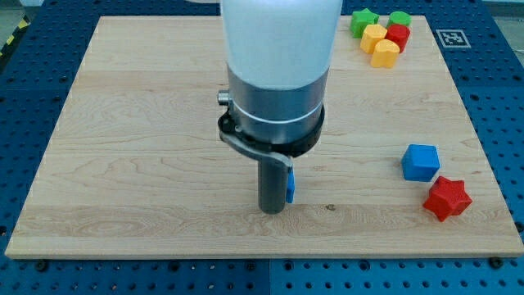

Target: Move the blue triangle diagonally to the top left side of the blue cube

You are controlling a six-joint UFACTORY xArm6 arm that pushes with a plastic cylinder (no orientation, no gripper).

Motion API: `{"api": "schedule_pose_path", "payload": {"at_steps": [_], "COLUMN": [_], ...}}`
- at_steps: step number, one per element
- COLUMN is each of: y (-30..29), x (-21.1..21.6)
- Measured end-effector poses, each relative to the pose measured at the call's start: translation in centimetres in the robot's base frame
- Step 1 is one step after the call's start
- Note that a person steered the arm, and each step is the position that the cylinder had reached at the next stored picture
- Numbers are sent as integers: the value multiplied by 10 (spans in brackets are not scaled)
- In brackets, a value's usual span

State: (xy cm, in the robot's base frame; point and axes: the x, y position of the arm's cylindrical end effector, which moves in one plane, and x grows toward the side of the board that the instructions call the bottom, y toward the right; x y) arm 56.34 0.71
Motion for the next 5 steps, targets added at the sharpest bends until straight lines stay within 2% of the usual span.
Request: {"api": "schedule_pose_path", "payload": {"at_steps": [2,5], "y": [8,61], "x": [-40,-97]}}
